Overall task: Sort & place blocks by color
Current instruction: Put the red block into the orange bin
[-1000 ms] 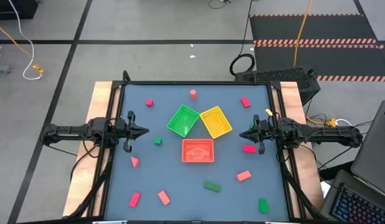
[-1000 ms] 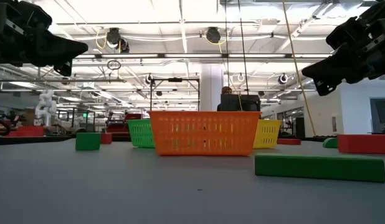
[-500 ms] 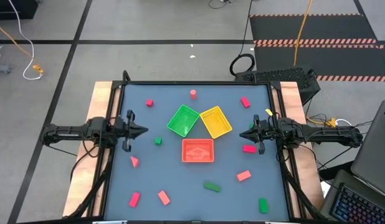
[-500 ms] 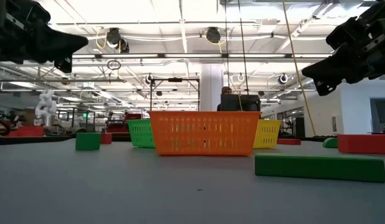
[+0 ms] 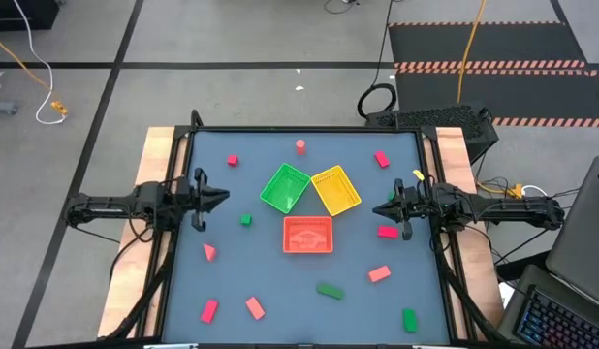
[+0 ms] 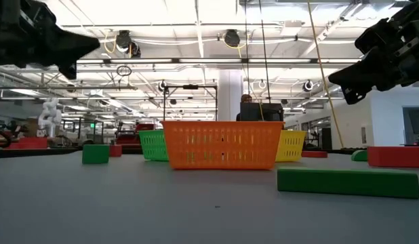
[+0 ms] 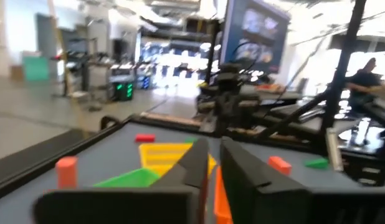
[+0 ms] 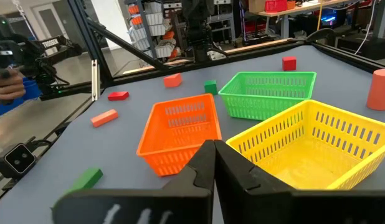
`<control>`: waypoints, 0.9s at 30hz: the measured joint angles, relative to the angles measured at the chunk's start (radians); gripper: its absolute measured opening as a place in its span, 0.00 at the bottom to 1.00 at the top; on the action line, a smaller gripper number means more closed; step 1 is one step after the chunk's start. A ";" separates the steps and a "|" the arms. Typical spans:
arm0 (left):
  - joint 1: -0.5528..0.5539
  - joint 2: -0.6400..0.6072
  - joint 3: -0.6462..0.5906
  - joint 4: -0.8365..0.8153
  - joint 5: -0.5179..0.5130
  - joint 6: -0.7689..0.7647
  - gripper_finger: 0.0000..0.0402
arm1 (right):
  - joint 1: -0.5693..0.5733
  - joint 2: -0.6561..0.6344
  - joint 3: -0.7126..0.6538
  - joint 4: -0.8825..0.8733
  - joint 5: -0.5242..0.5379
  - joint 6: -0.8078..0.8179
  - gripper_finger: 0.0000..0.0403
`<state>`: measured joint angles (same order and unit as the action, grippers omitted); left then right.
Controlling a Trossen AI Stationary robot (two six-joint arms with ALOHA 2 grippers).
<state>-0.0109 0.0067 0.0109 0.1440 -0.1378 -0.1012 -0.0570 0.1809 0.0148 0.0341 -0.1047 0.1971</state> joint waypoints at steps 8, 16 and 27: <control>0.000 0.000 0.000 -0.045 -0.089 -0.096 0.47 | 0.000 0.000 0.000 0.000 0.000 0.000 0.00; -0.001 0.102 0.129 -0.176 -0.161 -0.102 0.59 | 0.000 0.000 0.000 0.000 0.000 0.000 0.00; 0.038 0.605 0.548 -0.697 -0.397 -0.246 0.56 | 0.000 0.000 0.000 0.003 0.000 0.000 0.00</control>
<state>0.0272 0.6118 0.5589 -0.5531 -0.5350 -0.3475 -0.0570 0.1806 0.0149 0.0376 -0.1047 0.1974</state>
